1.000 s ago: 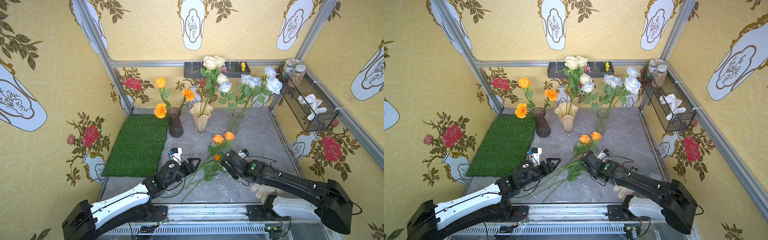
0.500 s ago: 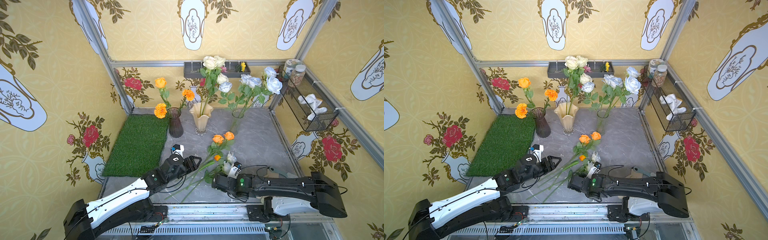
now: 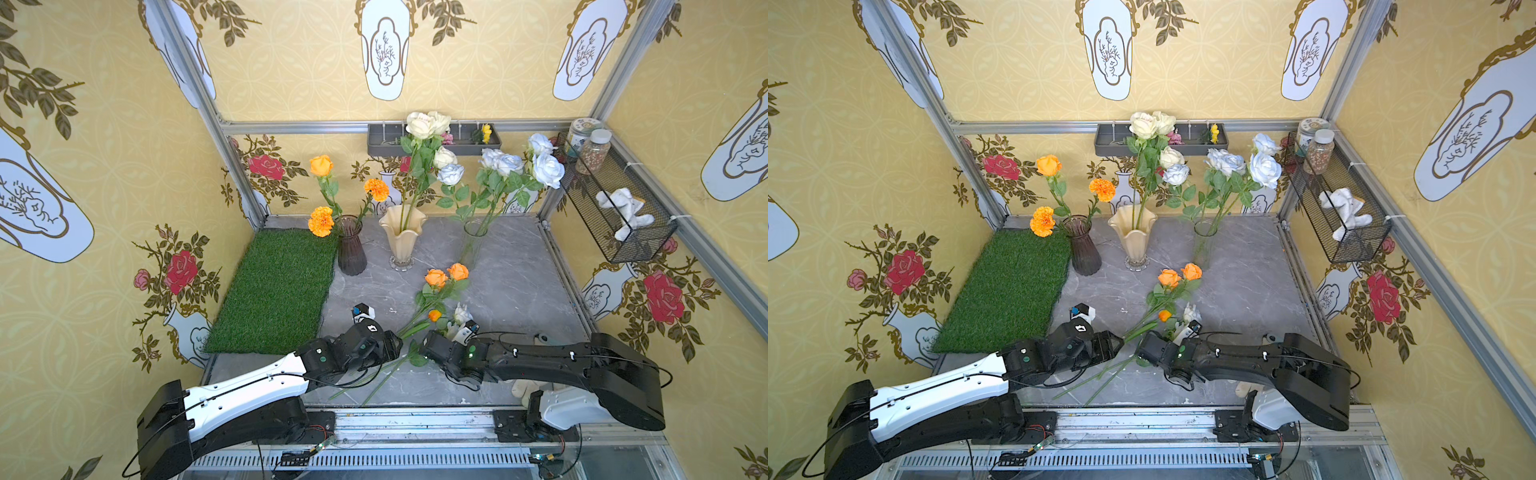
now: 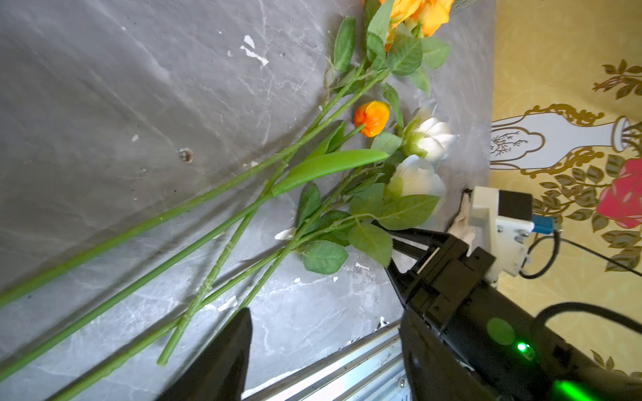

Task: Arrange the flowers in different vases according to their colors
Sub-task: Pick up the flower at the center of the board.

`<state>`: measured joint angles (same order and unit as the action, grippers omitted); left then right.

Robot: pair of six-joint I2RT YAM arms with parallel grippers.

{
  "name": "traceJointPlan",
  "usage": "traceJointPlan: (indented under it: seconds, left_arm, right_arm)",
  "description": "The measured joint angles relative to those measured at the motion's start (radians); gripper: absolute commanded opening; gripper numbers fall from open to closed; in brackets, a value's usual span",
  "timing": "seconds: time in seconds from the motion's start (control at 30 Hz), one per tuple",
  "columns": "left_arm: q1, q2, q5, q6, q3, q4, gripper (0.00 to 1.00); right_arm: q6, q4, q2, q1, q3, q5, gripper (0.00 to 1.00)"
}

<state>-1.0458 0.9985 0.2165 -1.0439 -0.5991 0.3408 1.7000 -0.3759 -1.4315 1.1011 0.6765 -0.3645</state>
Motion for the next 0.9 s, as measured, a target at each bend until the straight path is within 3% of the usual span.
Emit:
traceJointPlan:
  seconds: [0.37,0.53,0.9]
  left_arm:
    - [0.006,-0.1,0.028,-0.004,0.075,-0.015,0.72]
    - [0.025,-0.148,0.031,-0.011,0.11,-0.019,0.72]
    - [0.031,-0.118,0.028,-0.011,0.097,-0.027,0.72]
  right_arm:
    - [-0.03,0.072,-0.116,-0.04,0.047,0.028,0.34]
    - [-0.029,0.13,-0.14,-0.06,0.04,0.013,0.14]
    - [-0.023,0.052,-0.072,-0.062,0.066,0.011,0.02]
